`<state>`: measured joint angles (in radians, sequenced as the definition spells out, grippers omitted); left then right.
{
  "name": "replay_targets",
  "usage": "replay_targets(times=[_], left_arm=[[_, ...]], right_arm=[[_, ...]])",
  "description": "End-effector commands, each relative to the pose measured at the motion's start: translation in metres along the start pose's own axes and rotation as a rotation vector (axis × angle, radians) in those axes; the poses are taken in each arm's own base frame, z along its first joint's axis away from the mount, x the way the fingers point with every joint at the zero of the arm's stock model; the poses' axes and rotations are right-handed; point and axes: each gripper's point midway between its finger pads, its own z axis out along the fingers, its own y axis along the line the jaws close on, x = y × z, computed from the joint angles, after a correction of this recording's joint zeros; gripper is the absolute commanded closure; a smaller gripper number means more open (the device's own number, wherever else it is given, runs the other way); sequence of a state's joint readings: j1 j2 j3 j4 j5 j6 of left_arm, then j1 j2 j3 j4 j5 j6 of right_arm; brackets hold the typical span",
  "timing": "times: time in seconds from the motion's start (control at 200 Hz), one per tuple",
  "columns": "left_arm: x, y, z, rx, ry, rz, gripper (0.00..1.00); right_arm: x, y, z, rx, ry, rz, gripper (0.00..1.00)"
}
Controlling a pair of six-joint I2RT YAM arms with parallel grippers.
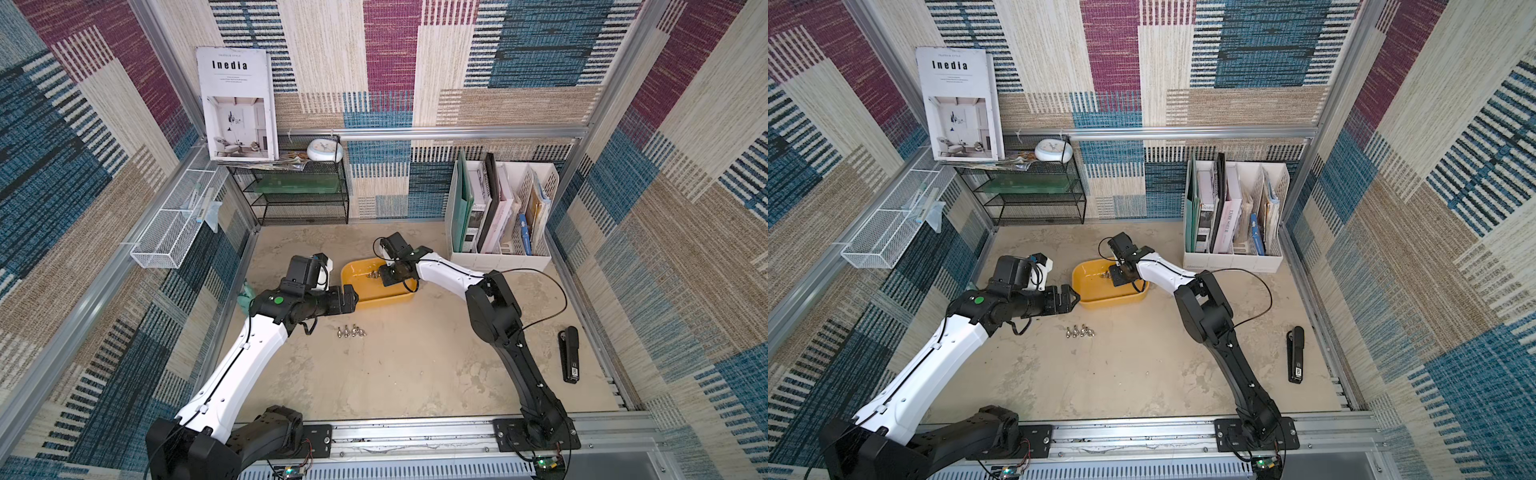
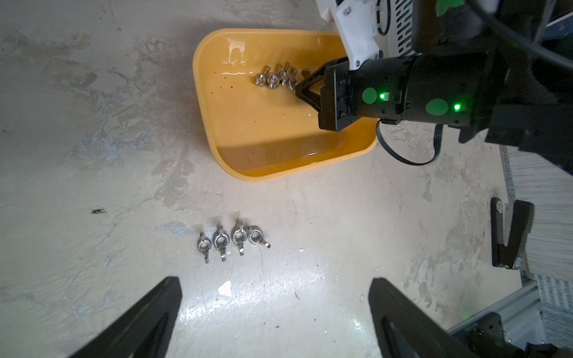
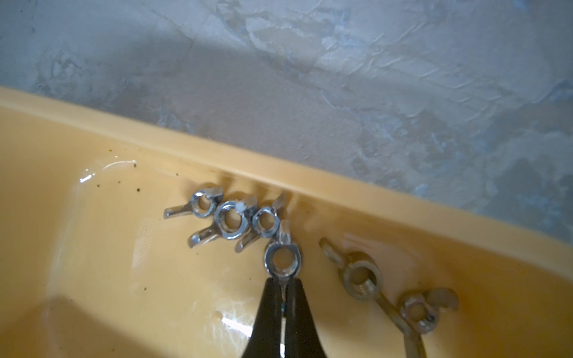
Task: Take out the wing nut from the storage box
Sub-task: Pick up the wing nut from the storage box.
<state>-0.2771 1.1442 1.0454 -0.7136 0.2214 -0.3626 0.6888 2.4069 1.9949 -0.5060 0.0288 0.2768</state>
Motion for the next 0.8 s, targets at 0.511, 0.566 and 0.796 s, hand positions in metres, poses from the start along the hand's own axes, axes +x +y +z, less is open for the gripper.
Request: replay_targets(times=[0.511, 0.566, 0.796], left_arm=[[-0.001, -0.004, 0.003, 0.035, -0.021, -0.015, 0.01], [-0.002, -0.004, 0.001, 0.030, -0.017, -0.014, 0.01], [0.002, 0.009, 0.000, -0.035, -0.021, -0.050, 0.01]], right_arm=[[-0.001, 0.011, -0.079, -0.048, -0.045, 0.022, 1.00], [0.004, 0.014, -0.088, -0.060, -0.042, 0.019, 1.00], [0.031, 0.031, -0.124, -0.097, -0.046, -0.051, 1.00]])
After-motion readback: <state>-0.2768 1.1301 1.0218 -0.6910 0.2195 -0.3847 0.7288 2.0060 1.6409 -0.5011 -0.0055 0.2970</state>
